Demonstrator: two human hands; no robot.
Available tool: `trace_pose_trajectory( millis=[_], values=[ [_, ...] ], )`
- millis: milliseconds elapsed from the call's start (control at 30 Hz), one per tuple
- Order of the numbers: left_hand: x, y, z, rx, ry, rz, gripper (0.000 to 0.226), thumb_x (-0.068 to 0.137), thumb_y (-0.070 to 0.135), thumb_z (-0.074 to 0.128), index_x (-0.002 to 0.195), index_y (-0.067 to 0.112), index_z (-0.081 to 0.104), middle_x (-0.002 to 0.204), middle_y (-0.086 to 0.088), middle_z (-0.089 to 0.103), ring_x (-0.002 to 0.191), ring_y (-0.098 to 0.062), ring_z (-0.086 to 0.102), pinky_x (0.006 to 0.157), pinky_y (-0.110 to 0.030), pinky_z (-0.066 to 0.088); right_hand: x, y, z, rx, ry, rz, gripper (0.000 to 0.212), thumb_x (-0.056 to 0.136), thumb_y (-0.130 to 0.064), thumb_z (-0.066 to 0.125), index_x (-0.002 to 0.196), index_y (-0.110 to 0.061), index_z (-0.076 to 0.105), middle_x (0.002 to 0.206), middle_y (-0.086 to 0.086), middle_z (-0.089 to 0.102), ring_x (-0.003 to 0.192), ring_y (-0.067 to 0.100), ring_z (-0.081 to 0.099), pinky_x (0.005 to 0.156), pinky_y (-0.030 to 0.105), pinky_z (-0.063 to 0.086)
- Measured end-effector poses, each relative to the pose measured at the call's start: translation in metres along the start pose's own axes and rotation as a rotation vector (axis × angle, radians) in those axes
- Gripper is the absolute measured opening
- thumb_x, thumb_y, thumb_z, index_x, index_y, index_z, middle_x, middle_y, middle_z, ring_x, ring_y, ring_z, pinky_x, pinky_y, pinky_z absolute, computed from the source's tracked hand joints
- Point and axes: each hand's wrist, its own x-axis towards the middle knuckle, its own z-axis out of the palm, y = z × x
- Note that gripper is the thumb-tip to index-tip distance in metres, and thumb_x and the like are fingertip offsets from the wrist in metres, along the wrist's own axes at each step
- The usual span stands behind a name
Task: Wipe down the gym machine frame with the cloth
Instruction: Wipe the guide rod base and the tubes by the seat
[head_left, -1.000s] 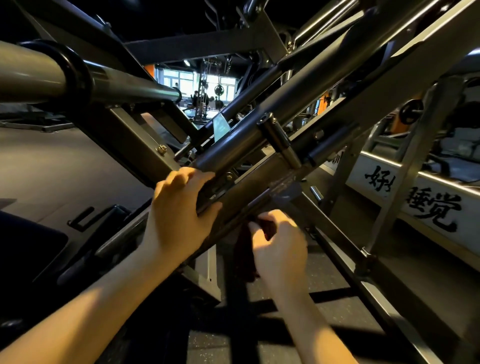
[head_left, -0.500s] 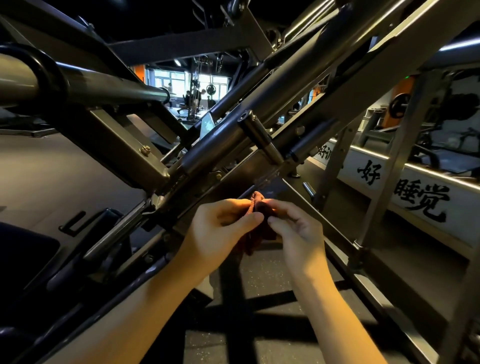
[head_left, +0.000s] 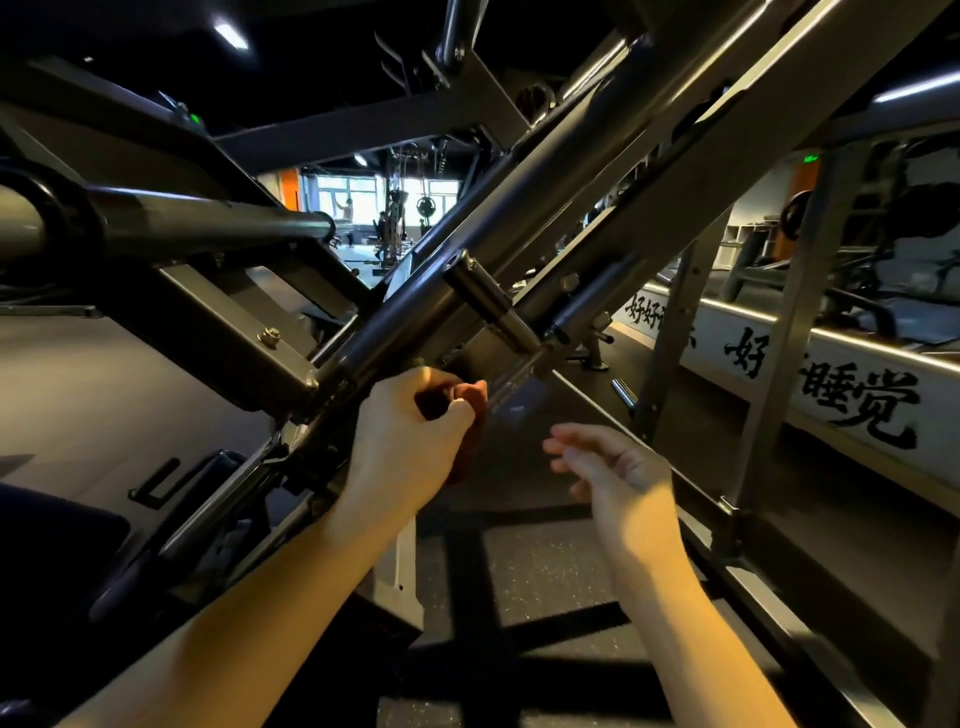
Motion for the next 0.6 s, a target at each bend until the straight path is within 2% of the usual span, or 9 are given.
trace_pose_trajectory(
  millis=[67,133,233,267,333,400,500,533,600],
  values=[
    [0.009,0.003,0.007,0.094,0.019,0.112,0.026,0.096,0.022,0.067,0.12,0.03,0.062,0.102,0.017,0.062,0.096,0.004,0.062,0.081,-0.018,0.053,0.007,0.001,0.002,-0.035,0.03,0.014,0.03,0.099,-0.007,0.058,0.108,-0.034,0.07,0.11,-0.013,0.071,0.103,0.002,0.066,0.089,0.02,0.052],
    [0.014,0.003,0.021,0.167,-0.004,0.194,0.028,0.096,0.02,0.068,0.122,0.029,0.064,0.109,0.017,0.064,0.105,0.002,0.062,0.094,-0.025,0.055,0.012,0.001,0.008,-0.041,0.031,0.031,0.034,0.102,-0.009,0.055,0.123,-0.033,0.067,0.12,-0.018,0.065,0.117,0.002,0.06,0.106,0.031,0.047],
    [0.014,-0.001,0.042,0.337,0.041,0.305,0.031,0.097,0.02,0.066,0.127,0.027,0.064,0.123,0.012,0.062,0.119,-0.004,0.057,0.106,-0.027,0.049,0.018,-0.001,0.015,0.025,0.024,0.084,0.037,0.105,-0.013,0.049,0.135,-0.032,0.06,0.135,-0.015,0.059,0.13,0.005,0.051,0.113,0.032,0.037],
    [0.013,-0.003,0.046,0.385,0.058,0.328,0.034,0.097,0.02,0.066,0.131,0.025,0.063,0.127,0.009,0.061,0.123,-0.006,0.056,0.108,-0.026,0.046,0.019,-0.002,0.016,0.045,0.009,0.084,0.036,0.106,-0.013,0.048,0.133,-0.033,0.061,0.134,-0.016,0.06,0.127,0.002,0.052,0.11,0.026,0.036],
    [0.009,-0.008,0.049,0.481,0.062,0.395,0.038,0.096,0.019,0.069,0.133,0.022,0.063,0.129,0.005,0.06,0.123,-0.009,0.056,0.106,-0.021,0.044,0.02,-0.006,0.017,0.059,-0.034,0.07,0.035,0.106,-0.011,0.046,0.115,-0.04,0.064,0.118,-0.023,0.062,0.113,-0.009,0.053,0.099,0.016,0.033],
    [0.006,-0.018,0.046,0.549,0.061,0.409,0.037,0.094,0.018,0.071,0.13,0.02,0.065,0.125,0.004,0.061,0.118,-0.01,0.059,0.099,-0.016,0.039,0.021,-0.006,0.017,0.046,-0.036,0.065,0.038,0.106,-0.009,0.046,0.102,-0.045,0.061,0.111,-0.026,0.062,0.111,-0.008,0.054,0.102,0.02,0.035],
    [0.003,-0.026,0.036,0.575,0.085,0.368,0.036,0.093,0.018,0.07,0.129,0.021,0.067,0.123,0.004,0.063,0.114,-0.009,0.061,0.092,-0.007,0.037,0.022,-0.005,0.018,0.035,-0.024,0.08,0.04,0.105,-0.008,0.047,0.103,-0.045,0.063,0.117,-0.021,0.065,0.122,0.003,0.056,0.115,0.035,0.038],
    [0.005,-0.024,0.036,0.562,0.081,0.371,0.035,0.094,0.019,0.069,0.129,0.021,0.067,0.123,0.005,0.063,0.114,-0.008,0.061,0.093,-0.006,0.037,0.021,-0.005,0.017,0.047,-0.027,0.081,0.04,0.105,-0.008,0.047,0.104,-0.044,0.063,0.117,-0.021,0.065,0.122,0.004,0.056,0.116,0.037,0.037],
    [0.013,-0.013,0.042,0.526,0.054,0.408,0.033,0.096,0.021,0.066,0.129,0.023,0.066,0.121,0.007,0.063,0.116,-0.007,0.059,0.1,-0.014,0.044,0.019,-0.009,0.016,0.079,-0.028,0.09,0.041,0.105,-0.008,0.046,0.101,-0.044,0.065,0.111,-0.024,0.066,0.115,-0.002,0.056,0.114,0.034,0.036]
  ],
)
